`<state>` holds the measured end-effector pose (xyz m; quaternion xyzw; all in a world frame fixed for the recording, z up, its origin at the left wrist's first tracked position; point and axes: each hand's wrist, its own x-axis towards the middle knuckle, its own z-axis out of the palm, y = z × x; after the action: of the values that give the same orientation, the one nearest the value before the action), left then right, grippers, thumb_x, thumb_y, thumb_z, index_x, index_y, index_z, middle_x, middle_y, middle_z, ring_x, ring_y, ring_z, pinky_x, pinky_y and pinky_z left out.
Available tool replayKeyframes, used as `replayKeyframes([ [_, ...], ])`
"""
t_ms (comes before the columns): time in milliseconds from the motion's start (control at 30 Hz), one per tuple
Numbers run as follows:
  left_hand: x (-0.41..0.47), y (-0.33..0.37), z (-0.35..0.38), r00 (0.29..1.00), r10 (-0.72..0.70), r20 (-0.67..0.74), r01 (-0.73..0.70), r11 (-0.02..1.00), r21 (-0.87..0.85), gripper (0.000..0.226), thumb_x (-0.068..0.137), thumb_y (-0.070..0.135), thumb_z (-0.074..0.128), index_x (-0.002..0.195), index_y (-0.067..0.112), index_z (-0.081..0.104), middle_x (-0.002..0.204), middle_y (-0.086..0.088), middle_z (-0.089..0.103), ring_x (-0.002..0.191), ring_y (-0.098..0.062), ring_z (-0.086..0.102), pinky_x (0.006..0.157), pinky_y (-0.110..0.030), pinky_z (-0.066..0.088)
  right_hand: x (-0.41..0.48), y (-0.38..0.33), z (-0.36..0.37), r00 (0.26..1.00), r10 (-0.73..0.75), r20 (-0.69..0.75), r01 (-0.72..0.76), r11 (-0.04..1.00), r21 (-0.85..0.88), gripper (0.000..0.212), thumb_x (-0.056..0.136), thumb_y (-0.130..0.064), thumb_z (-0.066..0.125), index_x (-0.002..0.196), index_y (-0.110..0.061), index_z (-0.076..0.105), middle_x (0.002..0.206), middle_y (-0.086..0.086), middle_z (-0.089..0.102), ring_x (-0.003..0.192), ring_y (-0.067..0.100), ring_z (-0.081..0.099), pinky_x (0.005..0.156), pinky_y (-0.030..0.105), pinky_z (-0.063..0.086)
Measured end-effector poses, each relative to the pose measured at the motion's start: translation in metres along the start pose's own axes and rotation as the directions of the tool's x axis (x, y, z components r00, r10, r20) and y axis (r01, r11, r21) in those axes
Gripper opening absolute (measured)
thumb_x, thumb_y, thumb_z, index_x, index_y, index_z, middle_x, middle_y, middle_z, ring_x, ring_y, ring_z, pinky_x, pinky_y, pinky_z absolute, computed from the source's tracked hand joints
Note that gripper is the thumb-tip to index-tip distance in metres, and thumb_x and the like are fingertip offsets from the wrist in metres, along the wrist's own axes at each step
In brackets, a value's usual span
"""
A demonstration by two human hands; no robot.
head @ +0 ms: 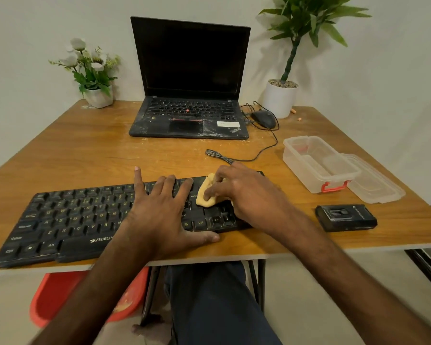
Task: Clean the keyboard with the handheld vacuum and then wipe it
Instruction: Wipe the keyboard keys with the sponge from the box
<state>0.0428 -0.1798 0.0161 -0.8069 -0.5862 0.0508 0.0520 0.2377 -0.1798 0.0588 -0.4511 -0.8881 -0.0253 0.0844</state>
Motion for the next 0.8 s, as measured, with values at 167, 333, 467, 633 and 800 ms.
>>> replayKeyframes([
  [167,0.0,0.0,0.002,1.0,0.001,-0.015,-0.001,1.0,-0.01,0.138,0.048,0.106,-0.006,0.159,0.023,-0.007,0.166,-0.011,0.009,0.154,-0.026,0.007,0.111,-0.071,-0.018,-0.015,0.011,-0.008,0.99,-0.1,0.102,0.088,0.989,0.117,0.041,0.092,-0.006,0.06,0.12,-0.035,0.067,0.116,-0.014,0.055,0.109,0.006,0.043,0.088,0.031,0.032],
  [333,-0.001,0.001,0.001,1.0,-0.005,-0.012,0.005,1.0,0.005,0.135,0.052,0.107,-0.003,0.159,0.024,-0.008,0.166,-0.012,0.009,0.154,-0.026,0.006,0.11,-0.07,-0.02,-0.002,0.01,-0.004,0.998,-0.026,0.053,0.029,0.998,-0.055,0.046,0.092,-0.012,0.06,0.127,-0.042,0.059,0.127,-0.012,0.05,0.114,0.01,0.039,0.088,0.03,0.027],
  [467,-0.002,0.0,0.0,1.0,-0.005,-0.017,0.004,1.0,-0.012,0.133,0.055,0.107,0.003,0.159,0.024,-0.005,0.165,-0.012,0.01,0.154,-0.026,0.008,0.112,-0.071,-0.015,-0.004,0.013,-0.009,0.993,-0.027,0.117,0.021,0.998,0.056,0.041,0.092,-0.01,0.062,0.118,-0.041,0.065,0.117,-0.017,0.051,0.112,0.008,0.042,0.091,0.036,0.032],
  [633,0.0,0.002,0.001,1.0,0.003,-0.009,-0.003,1.0,0.012,0.133,0.055,0.106,0.002,0.158,0.024,-0.009,0.166,-0.012,0.008,0.154,-0.027,0.006,0.111,-0.071,-0.016,-0.004,0.011,-0.012,0.993,-0.021,0.113,0.021,1.0,-0.001,0.041,0.092,-0.011,0.061,0.118,-0.043,0.064,0.118,-0.017,0.053,0.112,0.006,0.039,0.101,0.041,0.026],
  [800,-0.001,0.001,-0.001,1.0,-0.011,0.004,0.011,1.0,0.006,0.132,0.055,0.106,0.003,0.158,0.025,-0.008,0.166,-0.012,0.007,0.154,-0.027,0.007,0.112,-0.071,-0.015,0.003,0.004,-0.011,0.997,0.034,0.062,-0.031,0.998,-0.059,0.043,0.09,-0.013,0.059,0.12,-0.043,0.062,0.121,-0.013,0.051,0.11,0.008,0.038,0.1,0.04,0.031],
])
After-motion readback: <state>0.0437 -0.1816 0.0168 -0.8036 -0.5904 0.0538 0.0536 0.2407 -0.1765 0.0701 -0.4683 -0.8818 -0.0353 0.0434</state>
